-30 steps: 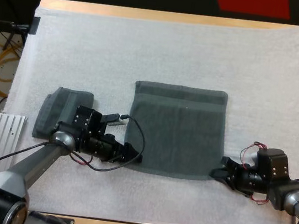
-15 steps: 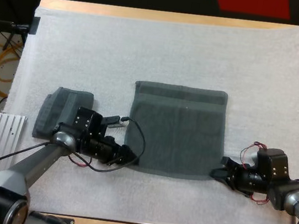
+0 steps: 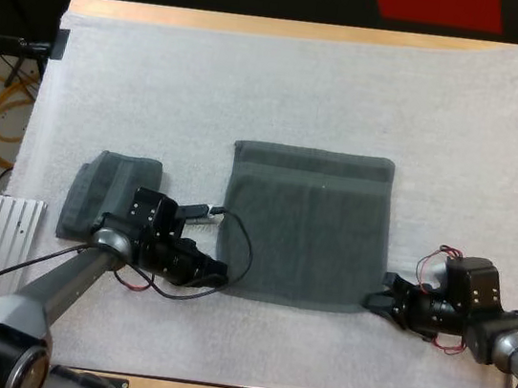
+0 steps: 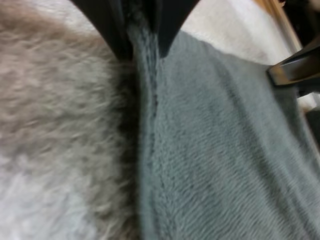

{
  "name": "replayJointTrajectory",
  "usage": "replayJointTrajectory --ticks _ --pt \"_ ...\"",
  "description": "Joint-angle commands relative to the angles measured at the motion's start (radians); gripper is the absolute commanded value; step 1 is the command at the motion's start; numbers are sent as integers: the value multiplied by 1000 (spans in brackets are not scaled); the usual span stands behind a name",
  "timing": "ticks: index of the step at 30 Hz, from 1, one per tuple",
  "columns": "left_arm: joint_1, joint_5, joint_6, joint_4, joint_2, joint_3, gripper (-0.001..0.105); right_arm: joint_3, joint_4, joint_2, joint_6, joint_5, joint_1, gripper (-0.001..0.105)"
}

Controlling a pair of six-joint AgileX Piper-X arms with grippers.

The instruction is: Pick towel from pile fold and stack

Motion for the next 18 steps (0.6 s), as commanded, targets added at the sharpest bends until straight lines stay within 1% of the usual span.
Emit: replayJointTrajectory --ticks 1,3,5,8,10,13,15,18 --pt "-6 12 26 42 -10 3 0 1 3 -12 -15 -40 3 0" --pt "-15 12 60 98 -40 3 0 1 10 -39 -15 -41 14 0" --pt "-35 12 88 180 -84 3 0 1 32 -85 -12 -39 42 0" --pt "-69 -14 105 254 -143 3 0 1 71 -144 5 -19 92 0" --pt "-85 -31 103 265 -172 3 0 1 93 -182 19 14 122 0" --pt "-85 -33 75 226 -184 3 0 1 101 -214 84 68 145 0" --pt "-74 -29 39 164 -179 3 0 1 78 -215 130 97 144 0" --pt "-40 -11 -43 32 -179 3 0 1 8 -207 196 151 130 0"
